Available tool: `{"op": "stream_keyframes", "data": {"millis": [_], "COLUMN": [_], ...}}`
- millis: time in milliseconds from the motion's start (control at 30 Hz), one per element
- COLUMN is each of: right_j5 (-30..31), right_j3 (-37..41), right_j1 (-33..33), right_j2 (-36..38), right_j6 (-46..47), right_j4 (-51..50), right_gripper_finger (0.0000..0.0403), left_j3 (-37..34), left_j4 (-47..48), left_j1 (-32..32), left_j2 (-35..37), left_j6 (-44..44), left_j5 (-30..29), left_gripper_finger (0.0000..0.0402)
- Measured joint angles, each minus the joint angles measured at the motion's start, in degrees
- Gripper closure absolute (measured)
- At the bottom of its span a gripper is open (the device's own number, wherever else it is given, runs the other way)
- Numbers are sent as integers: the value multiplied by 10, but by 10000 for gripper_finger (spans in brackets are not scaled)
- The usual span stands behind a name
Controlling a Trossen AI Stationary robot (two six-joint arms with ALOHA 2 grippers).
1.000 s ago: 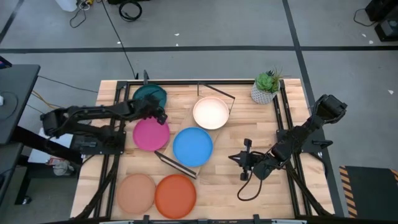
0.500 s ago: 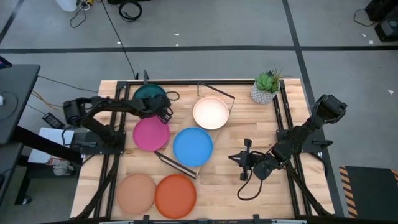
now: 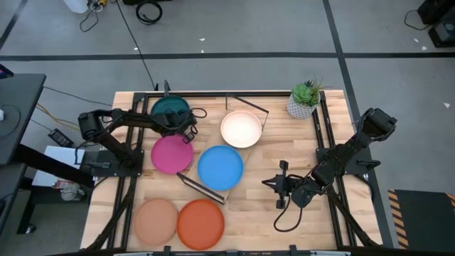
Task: Place and stack plates onto a shelf
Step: Stack the dark green plate on top of the blue plate on the shelf
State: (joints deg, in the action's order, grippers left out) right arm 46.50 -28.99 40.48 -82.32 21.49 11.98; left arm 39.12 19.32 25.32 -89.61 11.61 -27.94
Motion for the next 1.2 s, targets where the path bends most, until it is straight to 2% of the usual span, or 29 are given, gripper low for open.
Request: {"op": "stream_keyframes", "data": {"millis": [133,300,467,567,667,733,933,1067,1200], "right_j5": [0,0,3,3,3,3,5,5,4], "right_j3": [0,3,13,17,18,18,18,18,18], "right_j1": [0,1,0,0,1,1,1,1,1], "right_j2": [0,0,0,0,0,0,0,0,0], "right_j6": [9,10,18,24,26,25,24,16,8], "right_j4": [-1,1,3,3,2,3,5,18,29], "right_gripper_finger": [390,390,390,390,390,390,390,390,390], "left_j3": [12,90,187,240,283,298,271,231,199], "left_j4": [34,164,235,267,305,295,293,279,263], "left_j1": [0,-2,-30,-79,-146,-201,-352,-409,-431], "left_j2": [28,68,111,131,147,154,156,148,136], "left_j6": [-5,-1,-42,-60,-96,-140,-366,-498,-542], "left_j5": [15,72,197,233,224,211,205,167,130], "left_gripper_finger": [385,385,385,385,385,385,385,379,384]}}
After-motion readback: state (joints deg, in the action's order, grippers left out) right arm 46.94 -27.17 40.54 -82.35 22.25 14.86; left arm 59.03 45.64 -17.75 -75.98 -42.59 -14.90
